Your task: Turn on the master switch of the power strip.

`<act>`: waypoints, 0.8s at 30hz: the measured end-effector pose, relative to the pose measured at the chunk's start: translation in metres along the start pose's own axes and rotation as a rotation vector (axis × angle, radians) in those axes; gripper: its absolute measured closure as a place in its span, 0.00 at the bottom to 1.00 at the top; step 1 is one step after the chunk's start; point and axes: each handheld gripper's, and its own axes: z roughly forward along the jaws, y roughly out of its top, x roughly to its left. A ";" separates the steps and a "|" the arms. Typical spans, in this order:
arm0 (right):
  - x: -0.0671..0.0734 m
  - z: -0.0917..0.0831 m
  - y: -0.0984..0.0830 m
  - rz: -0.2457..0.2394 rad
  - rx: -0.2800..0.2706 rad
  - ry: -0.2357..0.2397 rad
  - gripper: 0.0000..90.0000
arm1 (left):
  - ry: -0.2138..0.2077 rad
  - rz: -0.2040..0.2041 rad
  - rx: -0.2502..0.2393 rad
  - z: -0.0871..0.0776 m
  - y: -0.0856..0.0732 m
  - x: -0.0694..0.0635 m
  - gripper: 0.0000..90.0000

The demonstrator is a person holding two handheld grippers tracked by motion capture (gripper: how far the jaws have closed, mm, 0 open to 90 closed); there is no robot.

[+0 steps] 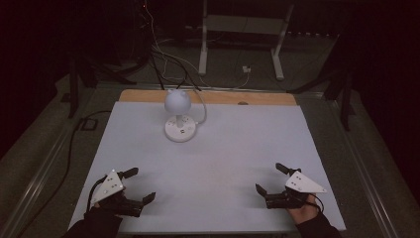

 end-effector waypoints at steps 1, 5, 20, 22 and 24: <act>0.000 0.000 0.000 -0.002 0.002 -0.001 0.00 | -0.003 0.000 0.000 0.000 0.000 0.000 0.00; 0.000 0.000 0.000 -0.005 0.010 -0.004 0.00 | -0.018 0.010 0.015 0.002 0.000 -0.002 0.00; 0.001 0.000 0.002 0.010 0.013 -0.005 0.00 | -0.051 0.015 0.036 0.006 0.000 -0.004 0.00; 0.001 0.000 0.002 0.008 0.013 -0.003 0.00 | -0.047 0.026 0.049 0.007 0.001 -0.005 0.00; 0.002 0.000 0.003 0.001 0.016 -0.003 0.00 | -0.064 0.022 0.055 0.008 0.002 -0.006 0.00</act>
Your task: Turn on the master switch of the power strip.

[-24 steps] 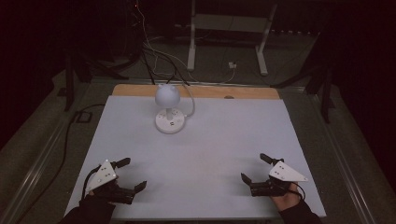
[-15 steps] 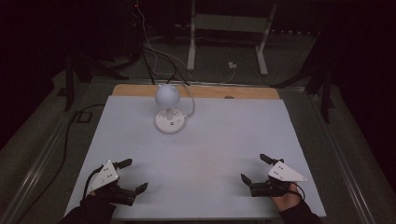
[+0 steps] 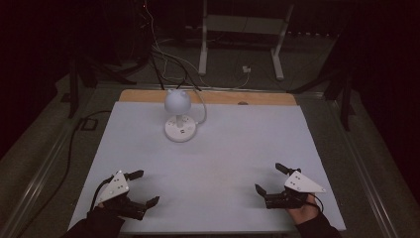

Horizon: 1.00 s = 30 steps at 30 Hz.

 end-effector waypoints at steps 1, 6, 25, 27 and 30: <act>0.000 0.000 0.000 0.000 0.001 0.002 0.00 | 0.000 0.001 0.007 0.001 0.001 0.000 0.00; 0.005 0.000 0.003 -0.011 0.000 0.018 0.00 | -0.024 -0.018 0.040 0.006 0.002 -0.001 0.00; 0.007 0.000 0.007 -0.004 -0.016 0.018 0.00 | -0.089 0.053 0.042 0.013 0.060 -0.001 0.00; 0.007 0.000 0.007 0.000 -0.017 0.019 0.00 | -0.083 0.056 0.045 0.014 0.062 0.000 0.00; 0.006 -0.001 0.007 0.001 -0.015 0.017 0.00 | -0.081 0.065 0.052 0.016 0.067 0.001 0.00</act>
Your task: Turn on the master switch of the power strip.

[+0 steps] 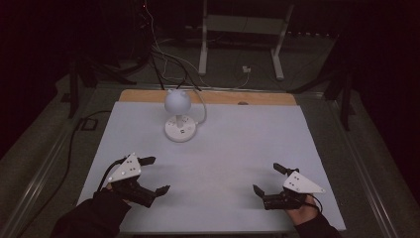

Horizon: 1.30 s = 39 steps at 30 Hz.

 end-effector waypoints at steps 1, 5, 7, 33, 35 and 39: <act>0.000 0.000 0.000 0.000 -0.001 0.000 0.00 | -0.002 0.010 0.003 0.001 0.004 0.001 0.00; -0.001 0.001 0.000 0.002 -0.001 0.001 0.00 | -0.005 0.022 0.006 0.003 0.009 0.002 0.00; 0.000 0.000 0.000 0.004 -0.001 0.002 0.00 | -0.007 0.029 0.010 0.005 0.013 0.003 0.00; -0.002 0.000 0.000 0.019 -0.005 0.013 0.00 | 0.003 0.015 0.004 0.047 0.043 0.015 0.00; -0.002 0.001 0.000 0.026 -0.001 0.017 0.00 | 0.017 0.013 0.008 0.053 0.043 0.016 0.00; -0.001 0.001 0.000 0.029 0.000 0.022 0.00 | 0.042 0.007 0.016 0.063 0.043 0.017 0.00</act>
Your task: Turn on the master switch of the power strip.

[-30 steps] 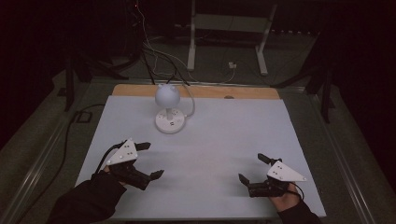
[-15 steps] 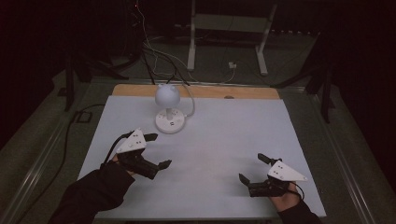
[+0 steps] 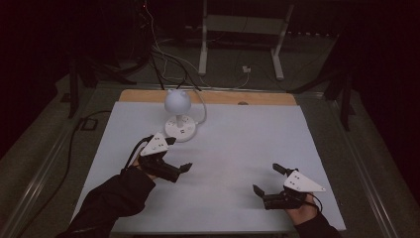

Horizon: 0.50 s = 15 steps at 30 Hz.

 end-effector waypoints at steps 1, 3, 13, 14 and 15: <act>0.000 0.000 0.000 0.000 -0.001 0.001 0.00 | 0.006 -0.002 -0.003 0.002 0.000 0.001 0.00; 0.000 0.000 0.000 0.001 -0.001 0.001 0.00 | 0.010 -0.014 -0.008 0.006 0.002 0.002 0.00; -0.001 0.000 0.000 0.003 -0.003 0.005 0.00 | 0.049 -0.022 -0.016 0.026 0.008 0.004 0.00; 0.000 0.000 0.000 0.005 -0.003 0.005 0.00 | 0.053 -0.021 -0.017 0.028 0.009 0.004 0.00; 0.000 0.000 0.000 0.005 -0.003 0.005 0.00 | 0.052 -0.026 -0.015 0.031 0.010 0.003 0.00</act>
